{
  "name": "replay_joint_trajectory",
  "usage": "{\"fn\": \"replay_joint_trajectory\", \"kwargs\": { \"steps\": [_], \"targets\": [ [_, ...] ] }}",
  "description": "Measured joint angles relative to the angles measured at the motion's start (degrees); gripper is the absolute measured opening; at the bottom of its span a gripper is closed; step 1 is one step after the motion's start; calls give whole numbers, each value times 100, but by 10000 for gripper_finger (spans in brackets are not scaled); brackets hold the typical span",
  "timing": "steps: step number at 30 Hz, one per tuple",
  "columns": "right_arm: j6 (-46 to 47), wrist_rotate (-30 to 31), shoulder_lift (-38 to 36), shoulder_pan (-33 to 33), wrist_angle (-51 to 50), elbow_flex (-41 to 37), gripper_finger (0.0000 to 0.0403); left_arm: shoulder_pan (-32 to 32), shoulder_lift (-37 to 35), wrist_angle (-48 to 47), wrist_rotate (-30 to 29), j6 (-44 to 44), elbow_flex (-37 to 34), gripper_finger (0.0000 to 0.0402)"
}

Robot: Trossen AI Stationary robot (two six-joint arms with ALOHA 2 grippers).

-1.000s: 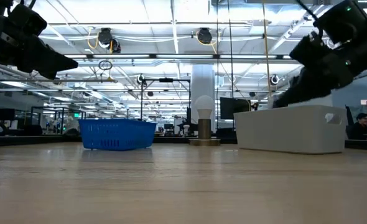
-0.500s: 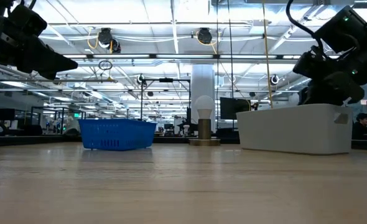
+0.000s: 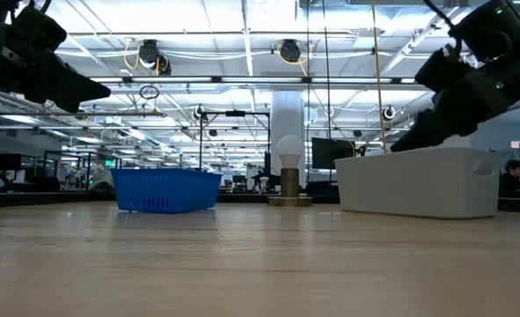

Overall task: Pick & Place Office items
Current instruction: Return to Home Position

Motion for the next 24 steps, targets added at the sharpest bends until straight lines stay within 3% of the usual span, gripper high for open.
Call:
{"fn": "replay_joint_trajectory", "kwargs": {
  "steps": [7, 12, 19, 21, 24],
  "targets": [
    [11, -326, -800, 0, 177, 0, 262, 0, -2, -273, -173, 351, 376, 15],
    [-123, -658, -1768, 2, 199, -1, 187, 0, -23, -483, -138, 552, 807, 4],
    [-142, -623, -2914, 2, 357, -289, 30, 0, -246, -225, -143, 746, 638, 2],
    [-160, -623, -3154, 2, 361, -384, 9, 0, -325, -210, -143, 746, 614, 2],
    [-162, -626, -3444, 2, 372, -552, 14, 0, -437, -259, -143, 746, 602, 2]
  ]
}}
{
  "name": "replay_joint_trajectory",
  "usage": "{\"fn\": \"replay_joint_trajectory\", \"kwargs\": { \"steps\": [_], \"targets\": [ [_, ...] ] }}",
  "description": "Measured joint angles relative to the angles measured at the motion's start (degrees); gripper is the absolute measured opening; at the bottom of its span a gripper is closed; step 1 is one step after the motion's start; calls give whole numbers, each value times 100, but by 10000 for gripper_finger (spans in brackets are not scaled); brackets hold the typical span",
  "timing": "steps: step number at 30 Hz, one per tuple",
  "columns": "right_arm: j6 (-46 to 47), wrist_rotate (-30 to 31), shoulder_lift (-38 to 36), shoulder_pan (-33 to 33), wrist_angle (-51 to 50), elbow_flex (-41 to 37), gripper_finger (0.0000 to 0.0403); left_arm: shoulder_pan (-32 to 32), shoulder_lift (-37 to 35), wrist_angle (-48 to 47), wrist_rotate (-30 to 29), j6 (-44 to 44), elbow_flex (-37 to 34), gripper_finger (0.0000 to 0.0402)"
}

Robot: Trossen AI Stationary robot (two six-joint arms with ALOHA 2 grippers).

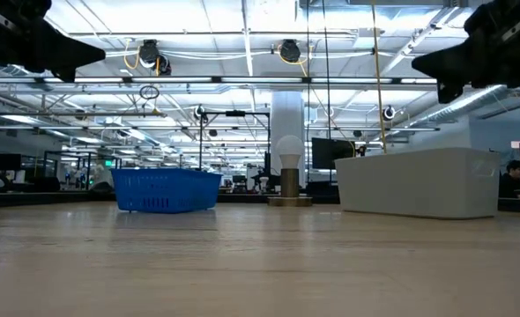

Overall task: Pick & Place Office items
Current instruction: Return to Home Position

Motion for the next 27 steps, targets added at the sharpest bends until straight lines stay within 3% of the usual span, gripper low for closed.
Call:
{"fn": "replay_joint_trajectory", "kwargs": {
  "steps": [7, 12, 17, 27],
  "targets": [
    [-171, 19, -309, 0, -40, -486, 3, -33, -15, -175, -45, -389, -31, 2],
    [-324, 18, -357, 0, 297, -797, 2, -33, -14, -206, -494, -677, -228, 3],
    [-313, 7, -342, 0, 392, -829, 2, -33, -13, -222, -605, -1104, -348, 2],
    [-279, 14, -341, 0, 373, -840, 3, -33, -13, -202, -602, -1111, -351, 24]
  ]
}}
